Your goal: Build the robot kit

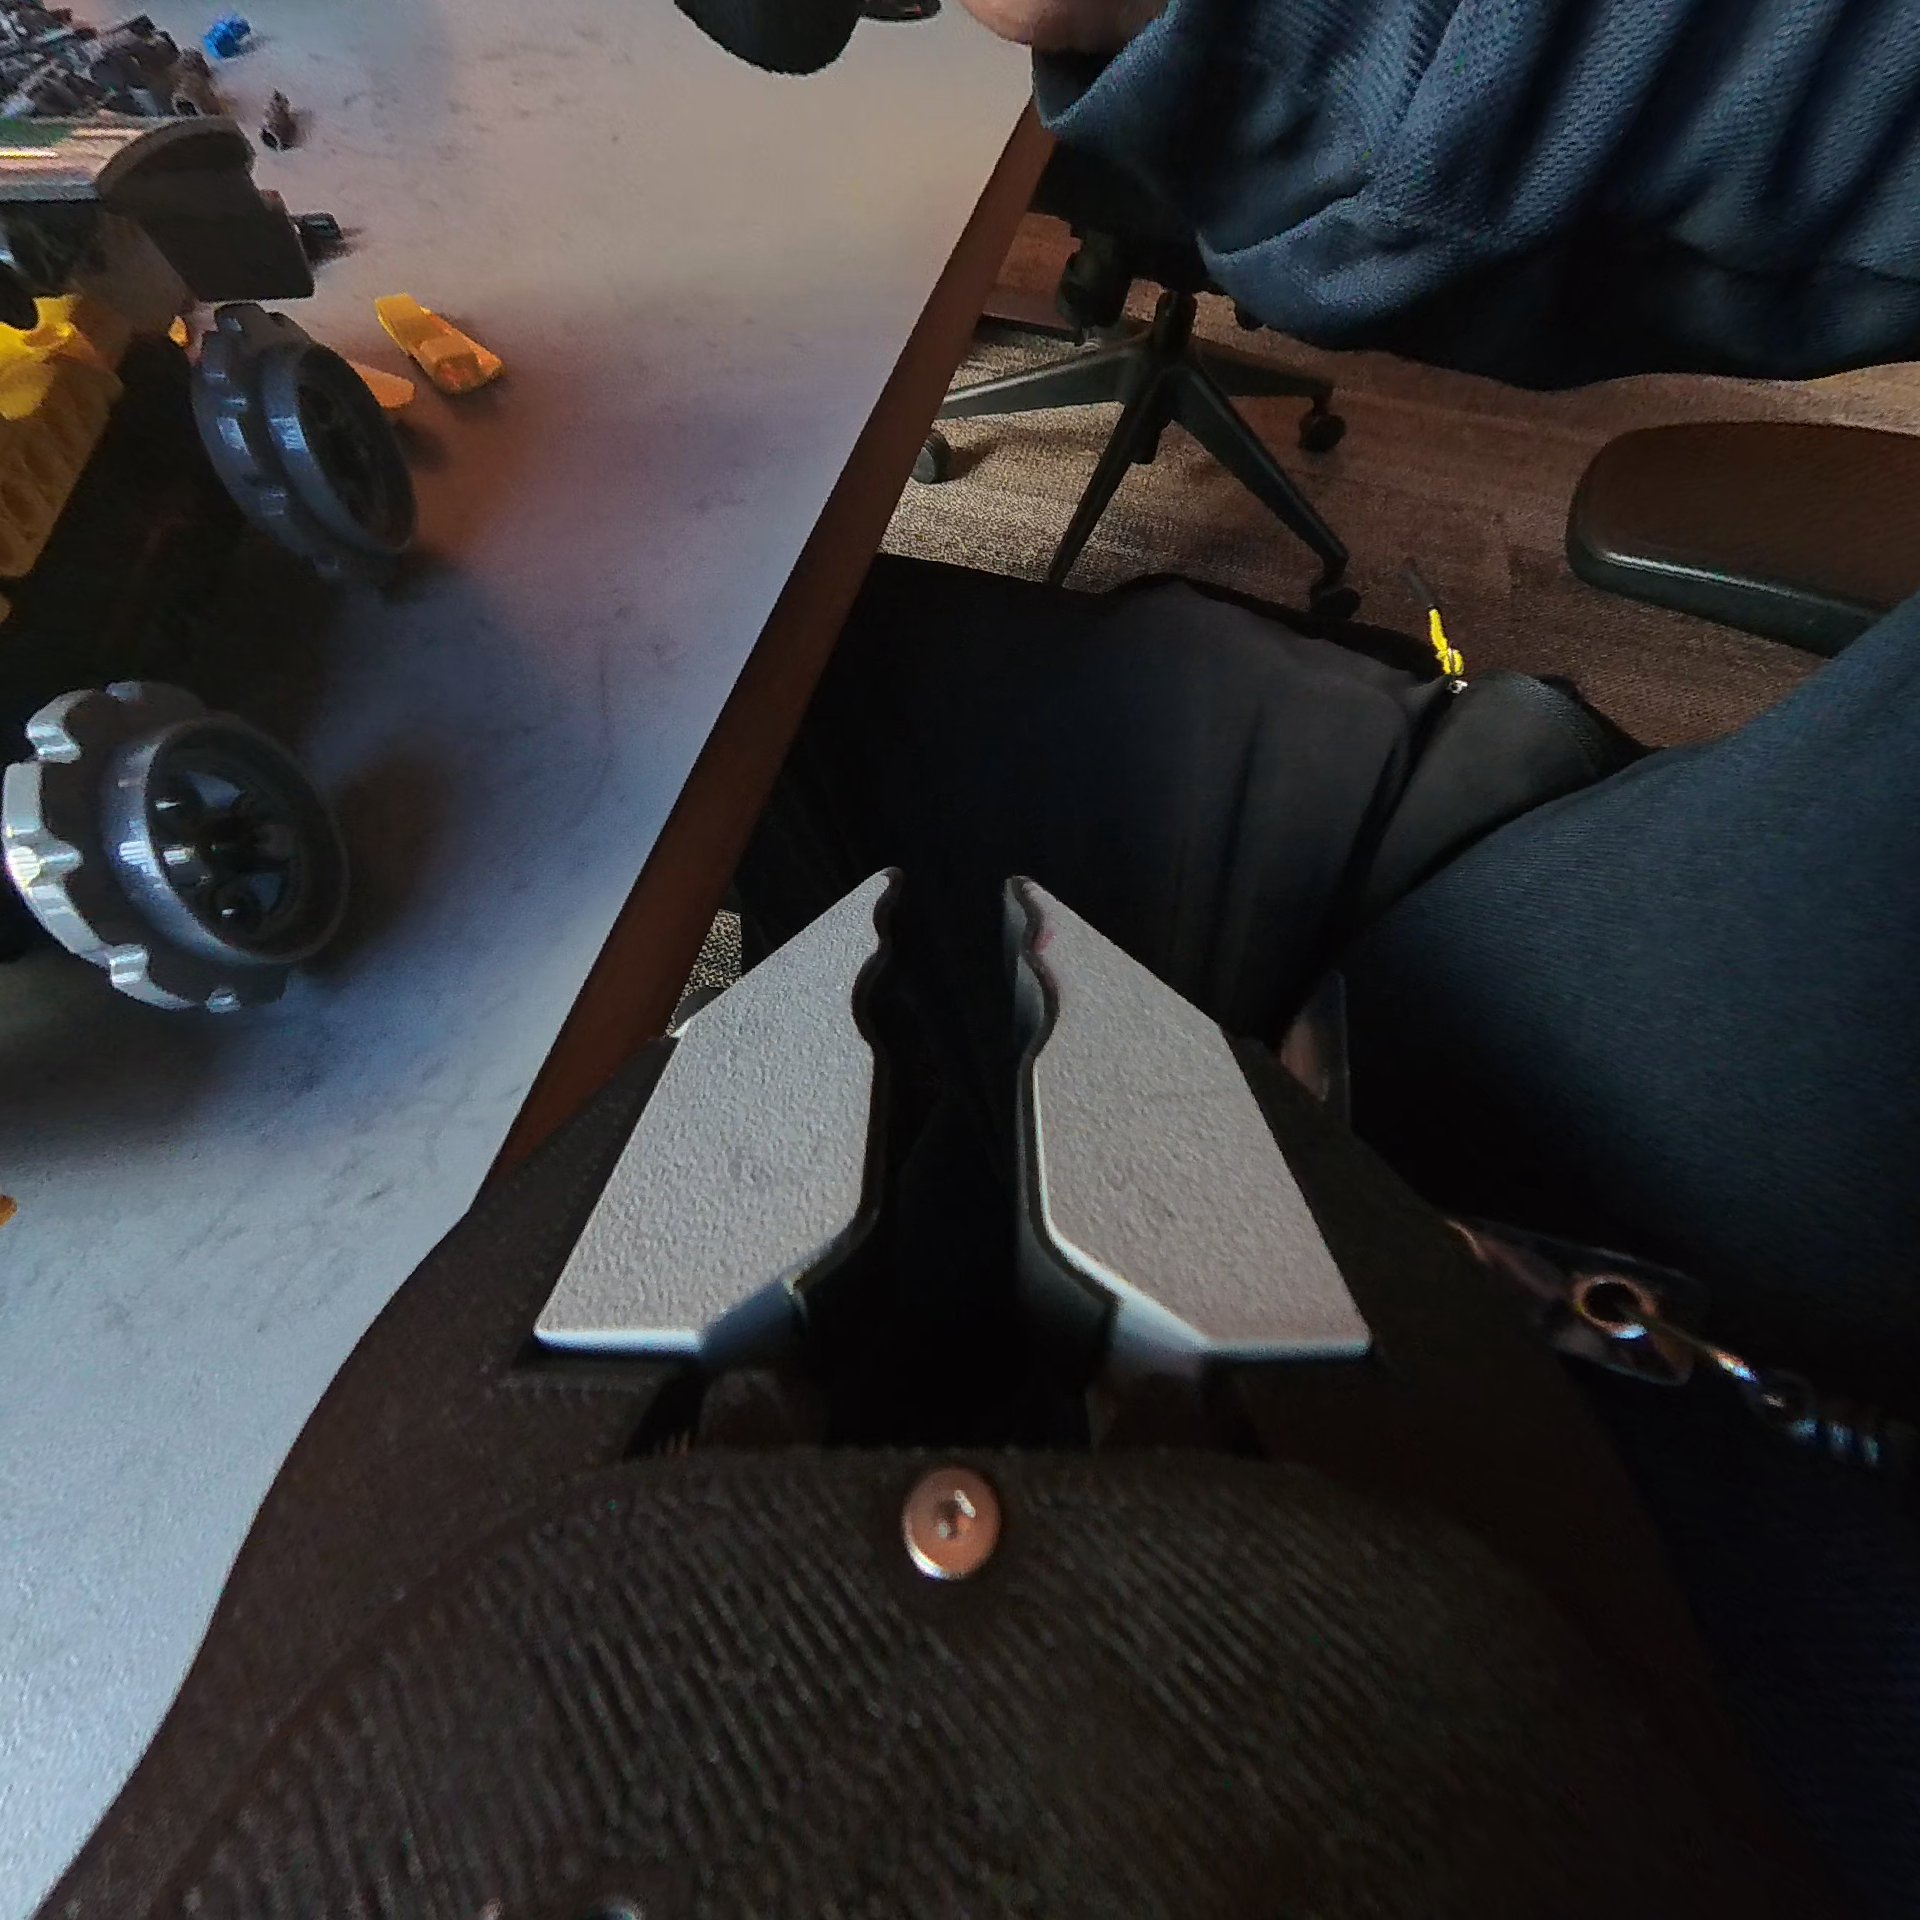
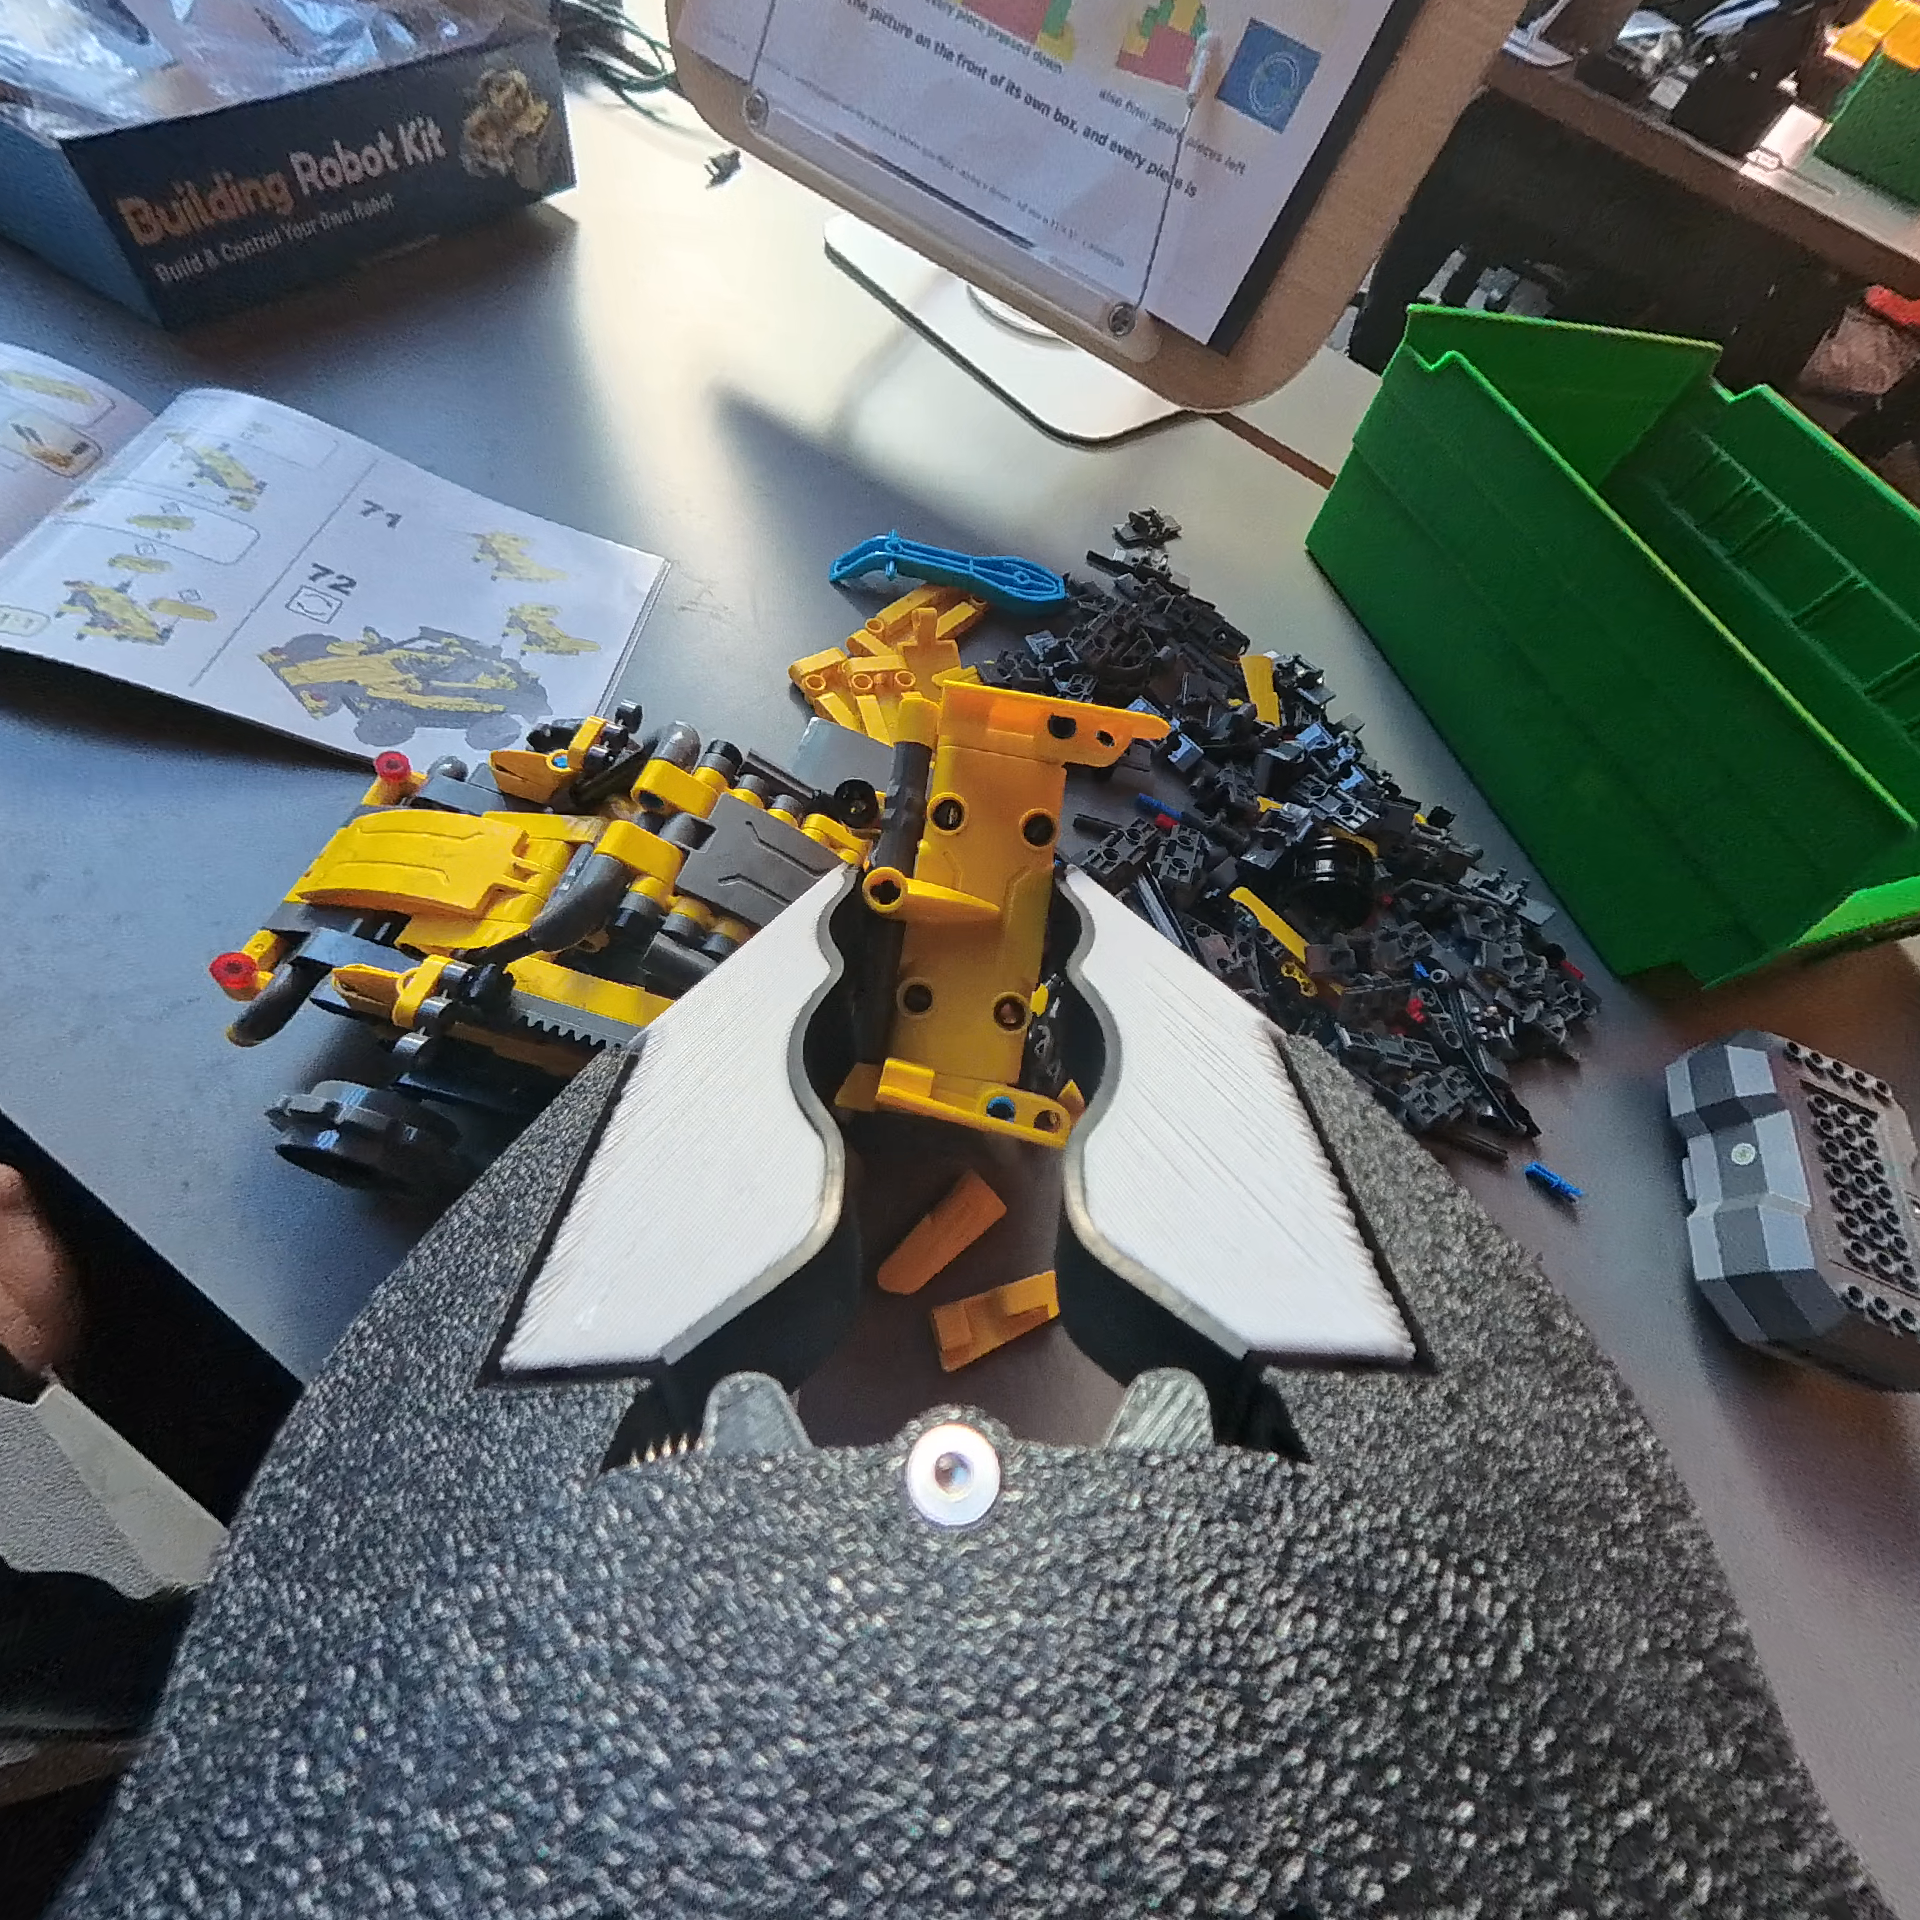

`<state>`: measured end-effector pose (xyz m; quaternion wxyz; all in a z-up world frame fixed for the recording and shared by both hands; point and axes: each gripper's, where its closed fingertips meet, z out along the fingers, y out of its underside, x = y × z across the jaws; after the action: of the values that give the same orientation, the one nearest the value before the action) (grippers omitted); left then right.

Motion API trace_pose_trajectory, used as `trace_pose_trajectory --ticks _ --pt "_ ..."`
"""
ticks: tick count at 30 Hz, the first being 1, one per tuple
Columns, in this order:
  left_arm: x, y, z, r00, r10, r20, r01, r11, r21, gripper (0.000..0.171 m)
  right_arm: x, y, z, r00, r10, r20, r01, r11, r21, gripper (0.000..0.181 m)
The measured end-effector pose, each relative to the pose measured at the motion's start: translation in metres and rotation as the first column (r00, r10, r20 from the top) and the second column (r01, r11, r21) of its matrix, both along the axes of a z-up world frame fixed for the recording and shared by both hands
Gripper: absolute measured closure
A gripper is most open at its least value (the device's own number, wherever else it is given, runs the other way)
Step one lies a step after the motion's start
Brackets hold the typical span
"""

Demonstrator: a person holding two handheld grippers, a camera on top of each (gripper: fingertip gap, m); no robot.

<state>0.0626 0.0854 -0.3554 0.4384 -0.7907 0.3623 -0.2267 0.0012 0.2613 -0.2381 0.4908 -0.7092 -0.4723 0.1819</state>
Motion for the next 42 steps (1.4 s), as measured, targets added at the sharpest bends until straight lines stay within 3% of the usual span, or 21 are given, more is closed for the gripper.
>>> trace_pose_trajectory --ticks 8,22,29,32,35,37,40,42 --pt "0.0 0.0 0.0 1.0 0.001 -0.001 -0.001 1.0 0.001 0.156 0.002 0.007 -0.016 0.995 -0.004 0.099 0.008 0.999 -0.043 0.15" --pt "-0.002 0.001 0.004 1.0 -0.011 0.01 0.011 1.0 0.015 0.155 0.006 0.007 -0.008 0.989 0.074 0.127 -0.049 0.98 -0.193 0.15" --pt "-0.012 0.004 0.073 0.985 -0.04 0.17 0.009 0.984 0.18 0.159 0.01 -0.009 -0.004 0.971 0.197 0.136 -0.156 0.951 -0.267 0.15" --pt "-0.029 0.015 0.112 0.992 -0.07 0.102 0.039 0.96 0.276 0.162 0.012 -0.018 -0.002 0.958 0.258 0.125 -0.209 0.928 -0.308 0.15" --pt "-0.079 0.061 0.138 0.992 0.124 -0.033 -0.101 0.908 0.406 0.159 0.022 -0.014 0.004 0.962 0.246 0.119 -0.199 0.929 -0.311 0.15" --pt "-0.113 0.091 0.136 0.973 0.229 -0.036 -0.201 0.909 0.366 0.143 0.032 -0.014 0.008 0.968 0.234 0.092 -0.193 0.927 -0.321 0.151" --pt "-0.133 0.114 0.106 0.976 0.217 -0.013 -0.214 0.967 0.138 0.118 0.048 -0.016 0.009 0.976 0.215 0.031 -0.192 0.919 -0.344 0.151" --pt "-0.136 0.124 0.095 0.982 0.186 0.035 -0.187 0.982 0.03 0.115 0.059 -0.017 0.004 0.98 0.198 0.005 -0.182 0.91 -0.372 0.151"
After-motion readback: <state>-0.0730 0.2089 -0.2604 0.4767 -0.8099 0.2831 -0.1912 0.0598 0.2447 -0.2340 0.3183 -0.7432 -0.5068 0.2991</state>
